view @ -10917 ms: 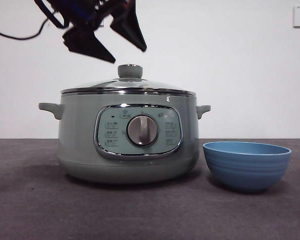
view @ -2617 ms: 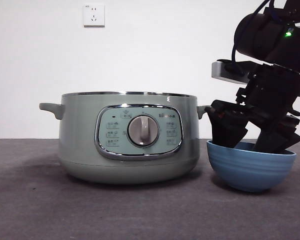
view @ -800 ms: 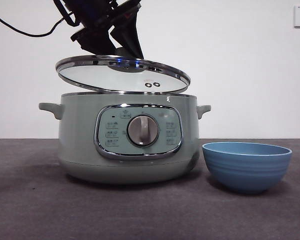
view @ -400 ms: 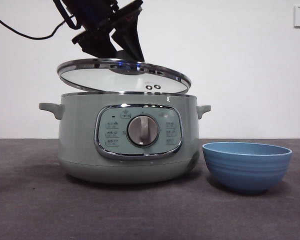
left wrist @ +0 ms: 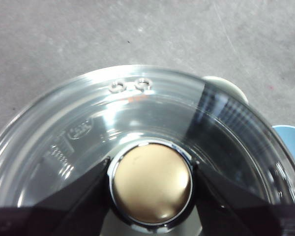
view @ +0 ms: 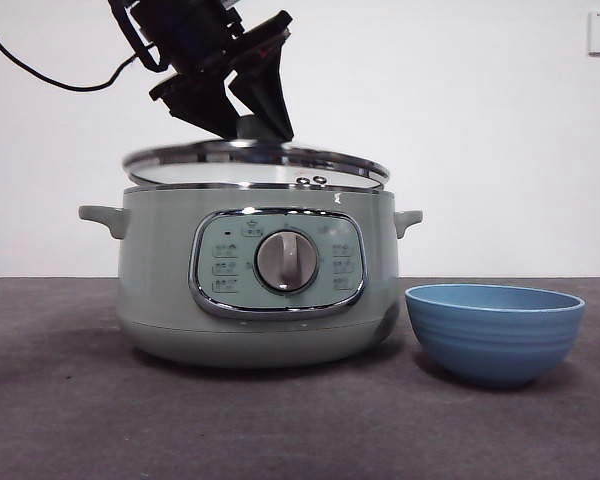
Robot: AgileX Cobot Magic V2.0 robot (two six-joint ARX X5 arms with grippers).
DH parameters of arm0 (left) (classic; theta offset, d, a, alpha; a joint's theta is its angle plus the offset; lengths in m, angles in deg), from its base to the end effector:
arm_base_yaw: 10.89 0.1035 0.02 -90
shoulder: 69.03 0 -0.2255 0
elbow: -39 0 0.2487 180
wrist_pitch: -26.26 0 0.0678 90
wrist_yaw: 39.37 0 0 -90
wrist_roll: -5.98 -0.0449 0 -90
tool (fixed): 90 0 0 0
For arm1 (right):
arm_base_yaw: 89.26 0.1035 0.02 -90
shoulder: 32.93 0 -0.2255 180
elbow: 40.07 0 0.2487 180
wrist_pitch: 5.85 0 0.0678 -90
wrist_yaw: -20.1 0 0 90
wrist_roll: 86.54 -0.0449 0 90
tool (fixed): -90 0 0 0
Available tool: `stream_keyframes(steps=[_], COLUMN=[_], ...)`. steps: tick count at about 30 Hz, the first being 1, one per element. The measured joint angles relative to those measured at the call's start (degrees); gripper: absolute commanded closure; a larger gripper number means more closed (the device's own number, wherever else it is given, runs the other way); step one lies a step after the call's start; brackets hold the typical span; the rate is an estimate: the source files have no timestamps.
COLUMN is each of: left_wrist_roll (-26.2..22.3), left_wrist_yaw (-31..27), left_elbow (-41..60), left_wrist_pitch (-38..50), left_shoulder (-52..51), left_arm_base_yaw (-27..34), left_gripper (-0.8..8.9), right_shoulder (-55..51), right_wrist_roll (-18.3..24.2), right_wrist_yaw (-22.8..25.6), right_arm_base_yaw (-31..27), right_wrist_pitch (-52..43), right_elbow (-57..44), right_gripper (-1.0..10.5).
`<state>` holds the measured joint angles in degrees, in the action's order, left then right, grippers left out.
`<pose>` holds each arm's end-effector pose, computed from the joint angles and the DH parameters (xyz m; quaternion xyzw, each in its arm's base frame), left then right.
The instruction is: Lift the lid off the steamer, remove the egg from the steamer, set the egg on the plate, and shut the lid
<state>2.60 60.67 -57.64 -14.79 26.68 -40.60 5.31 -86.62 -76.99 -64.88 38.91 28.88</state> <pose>0.3234 -0.1935 0.2597 0.0846 0.3284 -0.3292 0.8813 0.1486 0.0734 0.3428 -0.0177 0.1211 0.2691 0.9553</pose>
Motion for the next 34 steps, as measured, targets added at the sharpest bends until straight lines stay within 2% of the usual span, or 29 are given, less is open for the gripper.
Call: stream_keyframes(steps=[9,30,32,34], left_wrist_roll=[0.0,-0.9,-0.9,-0.9], left_wrist_yaw=[-2.8,-3.4,-3.4,-3.4], left_elbow=[-0.4,-1.0,-1.1,-1.2], left_wrist_pitch=[0.0,-4.9,-5.1,-5.2], left_shoulder=[0.9,0.8,0.8,0.8], left_arm_base_yaw=[-1.4,-1.6,-1.6,-1.6], left_gripper=[8.22,8.21,8.03,6.99], right_shoulder=[0.0,0.0,0.0,0.0], right_wrist_roll=[-0.1,-0.1,-0.1,-0.1], right_wrist_yaw=[0.0,0.0,0.0,0.0], right_arm_base_yaw=[0.0,0.0,0.0,0.0], right_wrist_pitch=[0.0,0.0,0.0,0.0], right_elbow=[0.0,0.0,0.0,0.0], right_gripper=[5.1,5.1,5.1,5.1])
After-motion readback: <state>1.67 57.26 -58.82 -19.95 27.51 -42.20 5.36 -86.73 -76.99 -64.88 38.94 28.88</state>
